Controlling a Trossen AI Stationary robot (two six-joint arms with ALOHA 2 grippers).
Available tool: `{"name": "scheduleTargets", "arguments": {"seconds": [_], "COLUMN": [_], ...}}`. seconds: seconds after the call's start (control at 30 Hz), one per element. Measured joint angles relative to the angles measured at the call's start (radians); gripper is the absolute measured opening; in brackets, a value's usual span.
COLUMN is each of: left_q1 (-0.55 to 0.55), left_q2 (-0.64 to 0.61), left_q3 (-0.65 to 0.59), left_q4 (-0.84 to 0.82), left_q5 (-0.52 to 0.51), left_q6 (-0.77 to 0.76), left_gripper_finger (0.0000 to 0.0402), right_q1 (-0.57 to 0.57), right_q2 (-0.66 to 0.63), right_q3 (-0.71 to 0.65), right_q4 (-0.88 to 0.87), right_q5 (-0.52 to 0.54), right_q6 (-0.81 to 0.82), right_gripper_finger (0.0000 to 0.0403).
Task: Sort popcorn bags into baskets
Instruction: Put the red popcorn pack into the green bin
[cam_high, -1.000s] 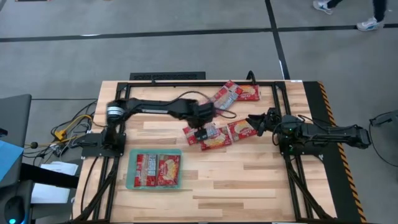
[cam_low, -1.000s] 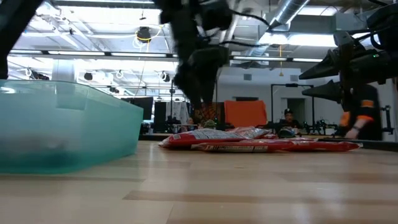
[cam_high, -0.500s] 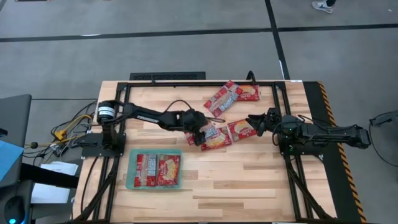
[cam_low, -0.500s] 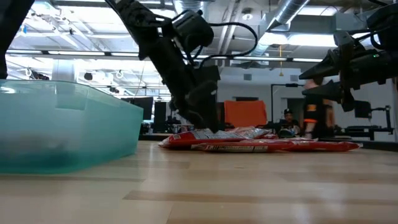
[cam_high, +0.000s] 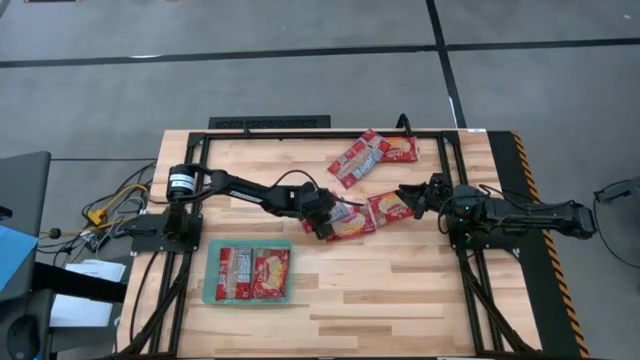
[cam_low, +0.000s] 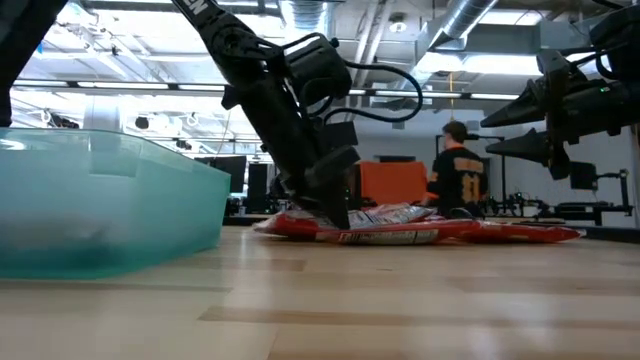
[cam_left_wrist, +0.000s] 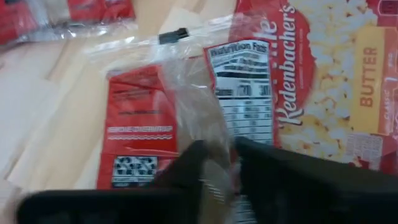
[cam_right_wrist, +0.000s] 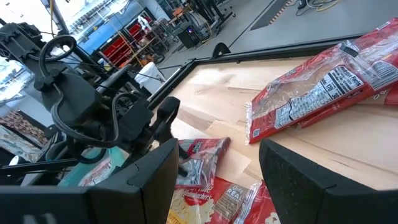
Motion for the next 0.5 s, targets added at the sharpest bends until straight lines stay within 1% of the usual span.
{"name": "scheduleTargets", "arguments": {"seconds": [0.03,0.07,0.1,0.27,0.4,0.5], "left_q1": [0.0,0.0,0.003,0.004,0.002,0.001], "left_q2": [0.0,-0.001,-0.004,-0.033,-0.095,-0.153], "left_q3": [0.0,-0.001,-0.001,0.025,0.053,0.069], "left_q4": [0.001,0.002,0.0,-0.048,-0.173,-0.247], "left_q5": [0.006,0.009,0.016,0.032,0.017,-0.015], "left_q6": [-0.01,-0.033,-0.057,-0.126,-0.168,-0.216], "left_gripper_finger": [0.0034,0.0019,0.0013,0.0002,0.0,0.0], "right_q1": [0.0,0.0,0.0,0.0,0.0,0.0], "right_q2": [0.0,0.0,0.0,0.0,0.0,0.0], "right_q3": [0.0,0.0,0.0,0.0,0.0,0.0], "right_q4": [0.0,0.0,0.0,0.0,0.001,0.0], "right_q5": [0.0,0.0,0.0,0.0,0.001,0.001], "right_q6": [0.0,0.0,0.0,0.0,0.0,0.0], "right_gripper_finger": [0.0249,0.0249,0.0249,0.0249,0.0249,0.0249]}}
